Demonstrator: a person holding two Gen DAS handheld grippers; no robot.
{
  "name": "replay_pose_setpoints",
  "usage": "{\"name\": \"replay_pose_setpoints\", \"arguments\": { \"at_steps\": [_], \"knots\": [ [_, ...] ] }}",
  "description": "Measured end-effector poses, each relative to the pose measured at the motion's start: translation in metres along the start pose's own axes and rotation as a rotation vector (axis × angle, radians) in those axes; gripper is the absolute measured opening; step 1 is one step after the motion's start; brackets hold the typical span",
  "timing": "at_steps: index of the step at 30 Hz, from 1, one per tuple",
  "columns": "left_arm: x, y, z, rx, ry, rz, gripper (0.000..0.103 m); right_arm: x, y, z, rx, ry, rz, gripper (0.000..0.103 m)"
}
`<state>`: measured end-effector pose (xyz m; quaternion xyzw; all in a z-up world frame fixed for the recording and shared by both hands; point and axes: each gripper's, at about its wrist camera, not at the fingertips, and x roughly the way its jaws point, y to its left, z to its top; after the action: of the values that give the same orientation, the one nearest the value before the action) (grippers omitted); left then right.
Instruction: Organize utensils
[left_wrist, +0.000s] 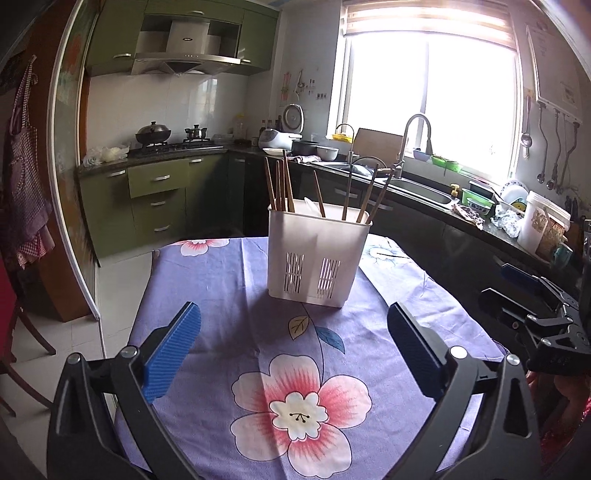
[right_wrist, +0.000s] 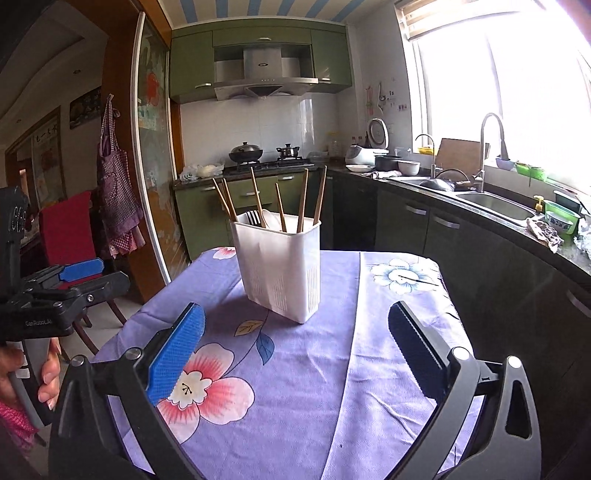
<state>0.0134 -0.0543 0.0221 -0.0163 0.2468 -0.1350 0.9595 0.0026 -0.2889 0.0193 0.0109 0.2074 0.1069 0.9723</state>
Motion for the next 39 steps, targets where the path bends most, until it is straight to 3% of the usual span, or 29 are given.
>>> {"name": "replay_pose_setpoints", "arguments": {
  "at_steps": [11, 19, 39],
  "knots": [
    [-0.037, -0.019, -0.011, 0.002, -0.040, 0.016, 0.096, -0.052, -0.002, -0.006, -0.001, -0.040, -0.055, 0.098],
    [-0.055, -0.026, -0.015, 0.011, -0.049, 0.028, 0.096, -0.073, 0.003, -0.007, -0.007, -0.058, -0.039, 0.098],
    [-0.054, -0.016, -0.016, -0.018, -0.040, 0.049, 0.096, -0.071, 0.012, -0.002, -0.011, -0.057, -0.022, 0.098]
  ]
}}
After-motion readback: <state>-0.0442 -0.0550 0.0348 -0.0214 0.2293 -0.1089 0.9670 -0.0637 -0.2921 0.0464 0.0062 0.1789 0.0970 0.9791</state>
